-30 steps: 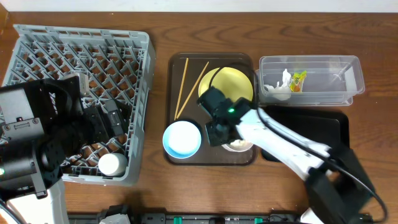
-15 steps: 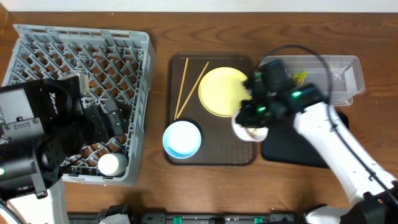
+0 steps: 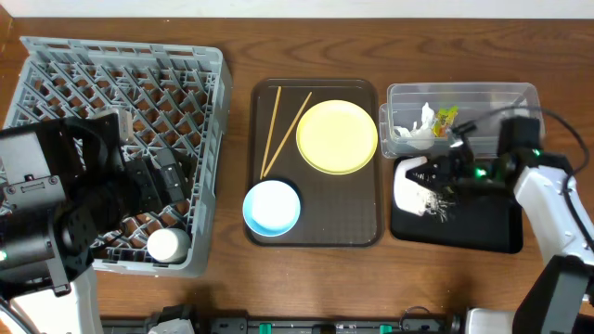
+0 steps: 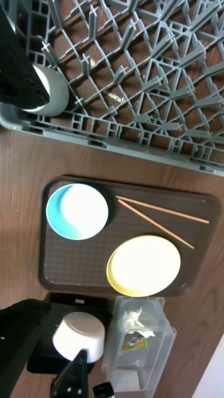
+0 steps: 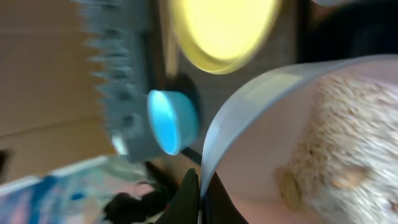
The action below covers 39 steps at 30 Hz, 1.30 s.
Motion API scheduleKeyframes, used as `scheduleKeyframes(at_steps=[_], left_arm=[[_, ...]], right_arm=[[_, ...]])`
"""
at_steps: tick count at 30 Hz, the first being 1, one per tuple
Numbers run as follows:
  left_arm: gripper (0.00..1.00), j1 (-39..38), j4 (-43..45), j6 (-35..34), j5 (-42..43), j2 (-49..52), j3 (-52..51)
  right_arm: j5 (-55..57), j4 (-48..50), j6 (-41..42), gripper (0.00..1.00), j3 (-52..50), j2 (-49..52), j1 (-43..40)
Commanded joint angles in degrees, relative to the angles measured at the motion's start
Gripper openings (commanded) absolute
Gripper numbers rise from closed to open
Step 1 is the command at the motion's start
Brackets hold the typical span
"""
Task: Sort waste into correct bins and load items into the dishwasher
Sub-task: 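Tip the pink bowl over the black tray to dump the rice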
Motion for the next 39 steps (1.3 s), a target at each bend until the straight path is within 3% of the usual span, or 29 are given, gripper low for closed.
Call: scheduleKeyframes(at_steps=[1,11,15,18,20,23,25,28,29,31,33,34,36,37,39], left_arm=[[0.98,0.24,-0.02,0.79,0.79,0.22,0.72],[0.98,0.24,0.0,0.79,0.79,0.22,0.72],[0.98,0.24,-0.02,0.76,0.79,0.22,0.72],[0.98,0.24,-0.02,0.76,0.79,0.22,0.72],[0.98,0.24,-0.02,0.79,0.79,0.22,0.72],[0.98,0.24,-0.02,0.76,0.79,0.22,0.72],[0.98,0.24,-0.02,0.76,0.79,0.22,0.72],[0.98,0.24,-0.02,0.76,0.79,0.22,0.72],[0.98,0.24,-0.02,0.79,0.79,0.22,0.72],[0.98,0.24,-0.02,0.79,0.79,0.22,0.72],[0.98,0.24,-0.02,0.79,0.79,0.22,0.72],[0.98,0.24,-0.02,0.79,0.79,0.22,0.72],[0.98,0.24,-0.02,0.76,0.79,0.22,0.72],[0.98,0.24,0.0,0.79,0.79,0.22,0.72],[0.98,0.24,-0.02,0.79,0.79,0.22,0.72]], right_arm=[[-24.22,0.85,-14.82,0.01,-2.82,-0.17,-3.52],[-22.4,-1.77,-15.32,0.01,-4.07,-0.17,-8.52],[-15.58,-2.86,-14.56,0.01,-4.07,-0.17,-9.27],[-15.45,-4.74,-18.49,0.01,-4.07,-0.17,-9.42],[-12.74,-5.35,-16.31,0.01,-4.07,-0.17,-9.62],[-13.75,-6.95,-22.32,0.01,-4.07,-0.15,-9.68],[-9.38,-5.22,-15.67,0.01,-4.07,-0.07,-9.97],[-20.74,-8.87,-24.83,0.01,-4.07,-0.28,-9.99],[-18.8,-7.54,-25.29,0.01,-4.07,-0.26,-10.08],[-15.63,-5.57,-18.4,0.01,-4.07,-0.15,-10.36],[-23.41,-8.55,-25.38,0.01,-4.07,-0.57,-10.38],[-21.22,-7.17,-25.31,0.01,-4.07,-0.55,-10.54],[-14.53,-3.93,-14.93,0.01,-4.07,-0.13,-11.06],[-16.44,-4.79,-15.17,0.01,-4.07,-0.15,-11.06],[-22.43,-9.35,-27.36,0.01,-4.04,-0.79,-10.97]])
